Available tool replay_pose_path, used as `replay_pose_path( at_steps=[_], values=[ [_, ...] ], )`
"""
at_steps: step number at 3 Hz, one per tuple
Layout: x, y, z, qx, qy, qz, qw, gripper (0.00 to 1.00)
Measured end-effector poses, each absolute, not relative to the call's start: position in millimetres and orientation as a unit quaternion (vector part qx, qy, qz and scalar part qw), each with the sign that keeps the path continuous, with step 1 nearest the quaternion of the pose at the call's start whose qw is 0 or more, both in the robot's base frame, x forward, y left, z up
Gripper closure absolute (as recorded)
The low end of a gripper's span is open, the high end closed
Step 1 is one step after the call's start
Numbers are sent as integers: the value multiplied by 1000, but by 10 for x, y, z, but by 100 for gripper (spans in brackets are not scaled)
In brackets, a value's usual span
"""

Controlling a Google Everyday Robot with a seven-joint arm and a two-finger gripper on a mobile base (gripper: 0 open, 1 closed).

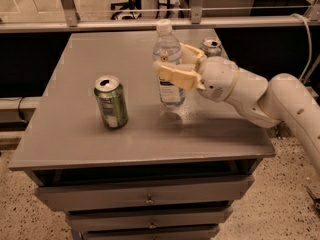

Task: Place blue plastic bottle upright

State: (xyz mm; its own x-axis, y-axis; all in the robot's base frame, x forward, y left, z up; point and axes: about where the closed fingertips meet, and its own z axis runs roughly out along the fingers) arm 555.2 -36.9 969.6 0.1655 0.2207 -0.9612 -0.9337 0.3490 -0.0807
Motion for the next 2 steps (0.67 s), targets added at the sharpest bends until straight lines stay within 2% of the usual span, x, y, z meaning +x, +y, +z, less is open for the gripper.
replay_pose_path(
  at_steps=[2],
  values=[
    [5336, -754, 9742, -361, 472, 429, 680, 100]
  ],
)
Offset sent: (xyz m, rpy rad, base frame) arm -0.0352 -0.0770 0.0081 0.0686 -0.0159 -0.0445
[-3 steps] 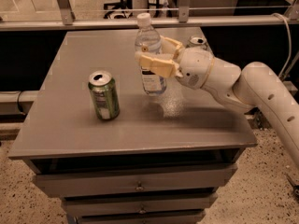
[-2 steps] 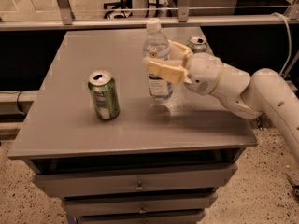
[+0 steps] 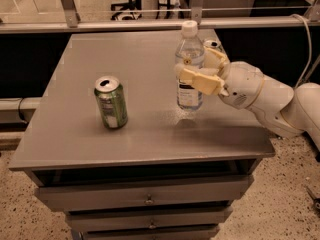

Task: Place blue plastic bottle upright

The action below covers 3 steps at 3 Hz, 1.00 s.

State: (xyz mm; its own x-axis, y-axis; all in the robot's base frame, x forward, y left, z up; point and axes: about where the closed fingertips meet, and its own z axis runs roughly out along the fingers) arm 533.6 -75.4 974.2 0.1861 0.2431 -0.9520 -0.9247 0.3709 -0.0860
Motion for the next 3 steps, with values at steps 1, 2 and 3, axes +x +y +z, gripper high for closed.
replay_pose_path(
  at_steps=[1, 2, 3],
  values=[
    [5199, -1020, 9715, -343, 467, 439, 687, 100],
    [5094, -1194, 9595, -333, 469, 451, 682, 100],
    [5050, -1261, 9508, -330, 471, 458, 678, 100]
  ],
)
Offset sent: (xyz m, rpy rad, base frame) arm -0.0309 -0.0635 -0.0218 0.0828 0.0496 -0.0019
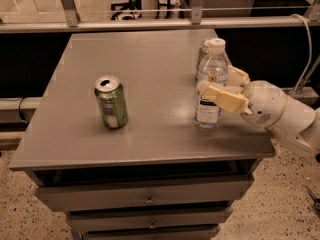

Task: Place blue plastic bottle upright

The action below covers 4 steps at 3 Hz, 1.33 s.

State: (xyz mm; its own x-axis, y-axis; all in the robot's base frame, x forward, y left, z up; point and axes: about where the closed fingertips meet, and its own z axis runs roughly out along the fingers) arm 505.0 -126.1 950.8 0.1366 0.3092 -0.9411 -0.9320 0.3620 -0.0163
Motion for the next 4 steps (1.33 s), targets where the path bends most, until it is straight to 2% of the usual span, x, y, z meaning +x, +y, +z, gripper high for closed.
replay_pose_path(
  at_steps=[1, 2, 3, 4],
  values=[
    [5021, -1259, 9402, -336, 469, 465, 672, 82],
    [4995, -1212, 9316, -357, 456, 461, 672, 59],
    [4958, -1192, 9244, -372, 447, 456, 673, 30],
    [4958, -1192, 9259, -372, 447, 456, 673, 5]
  ],
)
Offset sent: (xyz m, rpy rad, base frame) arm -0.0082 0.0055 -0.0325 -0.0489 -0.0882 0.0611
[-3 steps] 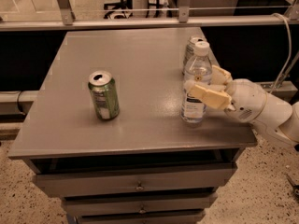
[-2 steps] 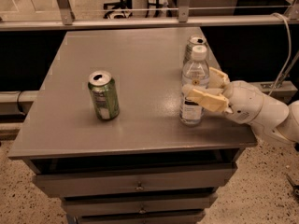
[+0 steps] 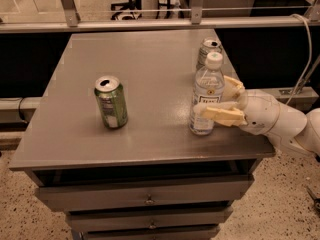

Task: Place blue plastic bottle upright

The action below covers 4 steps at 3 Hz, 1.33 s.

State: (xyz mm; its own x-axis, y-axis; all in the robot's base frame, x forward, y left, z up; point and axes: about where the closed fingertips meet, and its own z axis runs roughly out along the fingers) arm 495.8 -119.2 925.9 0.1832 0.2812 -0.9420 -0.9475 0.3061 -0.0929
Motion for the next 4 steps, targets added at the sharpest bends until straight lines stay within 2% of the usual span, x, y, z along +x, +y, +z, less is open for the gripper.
replay_pose_path(
  at_steps=[1, 2, 4],
  values=[
    [4922, -1244, 9234, -372, 454, 451, 672, 0],
    [4854, -1403, 9308, -378, 466, 432, 673, 0],
    [4607, -2098, 10014, -418, 539, 327, 654, 0]
  ],
)
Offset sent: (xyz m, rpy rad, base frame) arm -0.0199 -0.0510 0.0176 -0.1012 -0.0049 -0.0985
